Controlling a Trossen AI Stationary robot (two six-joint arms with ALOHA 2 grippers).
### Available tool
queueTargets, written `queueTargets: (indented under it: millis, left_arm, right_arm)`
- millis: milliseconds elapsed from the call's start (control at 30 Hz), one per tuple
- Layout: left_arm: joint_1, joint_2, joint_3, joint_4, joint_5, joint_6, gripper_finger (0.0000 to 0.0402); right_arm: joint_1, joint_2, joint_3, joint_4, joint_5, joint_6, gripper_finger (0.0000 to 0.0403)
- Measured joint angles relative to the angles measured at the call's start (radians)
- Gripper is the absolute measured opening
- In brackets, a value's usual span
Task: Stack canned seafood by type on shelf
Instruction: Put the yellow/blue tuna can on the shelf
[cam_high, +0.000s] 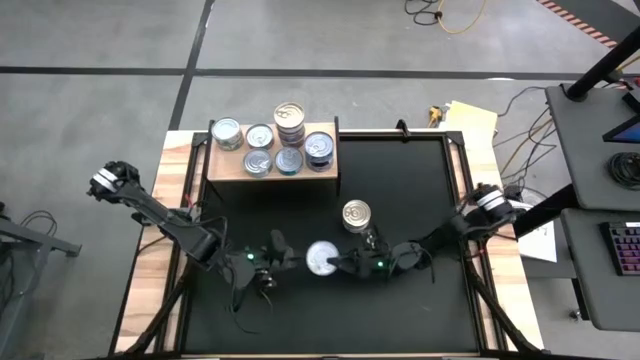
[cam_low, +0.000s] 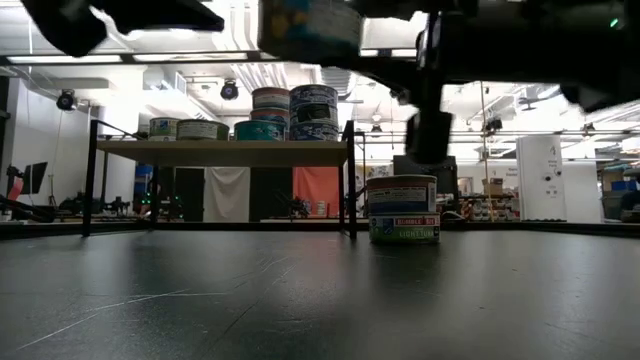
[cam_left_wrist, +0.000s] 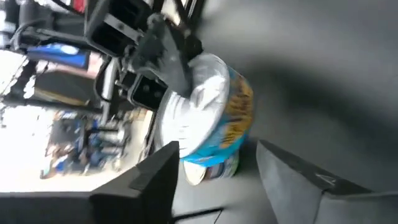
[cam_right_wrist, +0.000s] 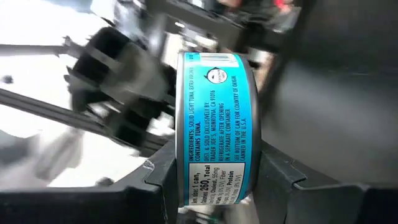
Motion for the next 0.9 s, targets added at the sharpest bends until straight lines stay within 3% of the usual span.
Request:
queueTargets:
  millis: [167,333,600,800,900]
  left_arm:
    - [-0.004,0.031,0.0,0.043,-0.094,0.02,0.0227]
    - [-0.013,0.063,0.0,0.08,-0.095,0.06,0.0231]
    - [-0.048,0.108,0.002,0.089,-0.195,0.071,0.0231]
    - [-0.093,0.112,0.0,0.071,-0.352,0.073,0.0231]
    - [-0.103,0.112,0.0,0.061,-0.379,0.048,0.0231]
  right_arm:
    - [-0.044,0.129,0.003,0.214,-0.077,0.083,0.0138]
    - [-0.073,0.177,0.036,0.219,-0.142,0.166,0.0138]
    - [-0.108,0.157,0.047,0.199,-0.23,0.13,0.0138]
    - [-0.144,0.127,0.042,0.222,-0.293,0.124,0.0138]
    - [-0.168,0.124,0.041,0.221,-0.348,0.11,0.0138]
